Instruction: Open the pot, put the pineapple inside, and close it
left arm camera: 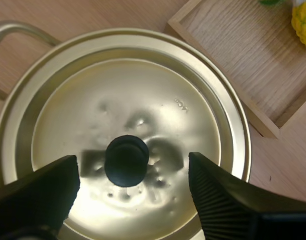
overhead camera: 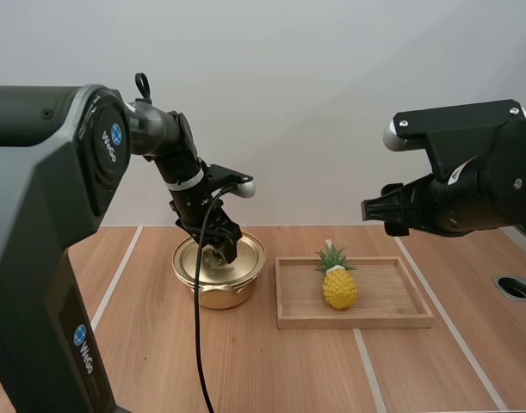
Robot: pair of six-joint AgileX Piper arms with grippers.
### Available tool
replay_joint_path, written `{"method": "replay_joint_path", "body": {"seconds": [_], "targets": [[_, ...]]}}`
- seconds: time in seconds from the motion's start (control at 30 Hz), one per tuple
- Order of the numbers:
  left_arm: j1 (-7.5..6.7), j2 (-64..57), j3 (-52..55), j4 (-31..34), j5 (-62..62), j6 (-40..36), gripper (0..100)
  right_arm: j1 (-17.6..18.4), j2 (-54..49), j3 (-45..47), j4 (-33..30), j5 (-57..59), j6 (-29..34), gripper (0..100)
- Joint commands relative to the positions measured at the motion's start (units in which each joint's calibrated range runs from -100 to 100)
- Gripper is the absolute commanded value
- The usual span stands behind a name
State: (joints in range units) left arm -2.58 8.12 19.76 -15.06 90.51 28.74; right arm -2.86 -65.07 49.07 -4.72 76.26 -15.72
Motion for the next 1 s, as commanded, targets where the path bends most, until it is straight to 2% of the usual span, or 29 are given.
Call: {"method": "replay_joint_path", "body": {"seconds": [0.0,0.33,0.37,0.43,0.5,0.73,0.97], "targets": [[-0.1,0.87,-0.7,-0.33,-0.41,-0.01,100,0.0,-0.19,-0.42,-0.41,-1.22,-0.24,100],[-0.1,1.54,-0.7,-0.46,-2.63,1.46,100,0.0,-0.19,-0.42,-0.41,-1.22,-0.24,100],[-0.1,1.54,-0.7,-0.46,-2.8,1.21,93,0.0,-0.19,-0.42,-0.41,-1.22,-0.24,100],[-0.1,1.54,-0.7,-0.46,-3.14,0.36,53,0.0,-0.19,-0.42,-0.41,-1.22,-0.24,100],[-0.1,1.54,-0.7,-0.46,-3.33,-0.26,0,0.0,-0.19,-0.42,-0.41,-1.22,-0.24,100],[-0.1,0.62,-0.94,-0.46,-1.62,0.19,0,0.0,-0.19,-0.42,-0.41,-1.22,-0.24,100],[-0.03,-7.4,-5.06,-0.61,-1.21,-1.31,0,0.0,-0.19,-0.42,1.81,-1.73,-0.34,100]]}}
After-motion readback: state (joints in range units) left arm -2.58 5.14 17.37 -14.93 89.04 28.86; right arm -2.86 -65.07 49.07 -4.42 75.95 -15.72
